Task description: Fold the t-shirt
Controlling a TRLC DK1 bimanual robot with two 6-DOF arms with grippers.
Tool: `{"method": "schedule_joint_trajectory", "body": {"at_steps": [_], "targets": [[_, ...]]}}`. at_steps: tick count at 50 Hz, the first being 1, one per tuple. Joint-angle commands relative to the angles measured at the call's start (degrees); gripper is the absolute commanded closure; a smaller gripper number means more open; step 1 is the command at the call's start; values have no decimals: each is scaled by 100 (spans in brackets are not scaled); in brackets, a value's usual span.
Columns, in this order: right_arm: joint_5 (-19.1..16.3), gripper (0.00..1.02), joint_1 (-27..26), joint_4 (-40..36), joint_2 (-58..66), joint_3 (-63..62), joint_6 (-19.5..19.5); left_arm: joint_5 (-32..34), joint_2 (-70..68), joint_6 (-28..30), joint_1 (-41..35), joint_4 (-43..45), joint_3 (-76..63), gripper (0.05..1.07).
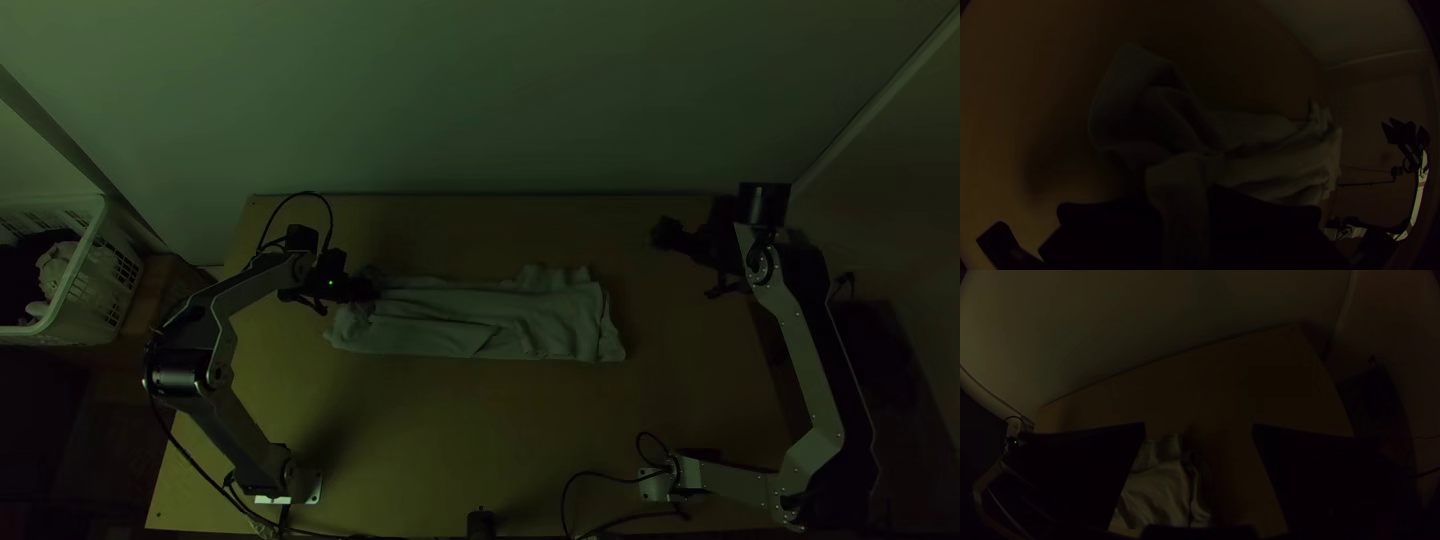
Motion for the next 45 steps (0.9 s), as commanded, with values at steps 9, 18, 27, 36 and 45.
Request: {"method": "schedule_joint_trajectory", "body": {"at_steps": [9, 18, 27, 36, 45], "targets": [[-20, 4, 21, 74, -209, -328, 89, -362, -343, 808, 1135, -793, 79, 105], [-20, 4, 13, 223, -244, -425, 63, -608, -458, 1388, 1847, -1338, 580, 105], [-20, 4, -22, 381, -288, -574, 71, -995, -537, 1915, 2454, -1874, 1090, 105], [-20, 4, -31, 513, -358, -741, 107, -1566, -554, 2302, 2779, -2568, 1644, 105], [-20, 4, -49, 654, -499, -908, 115, -2067, -818, 2355, 2779, -3254, 2233, 105]]}}
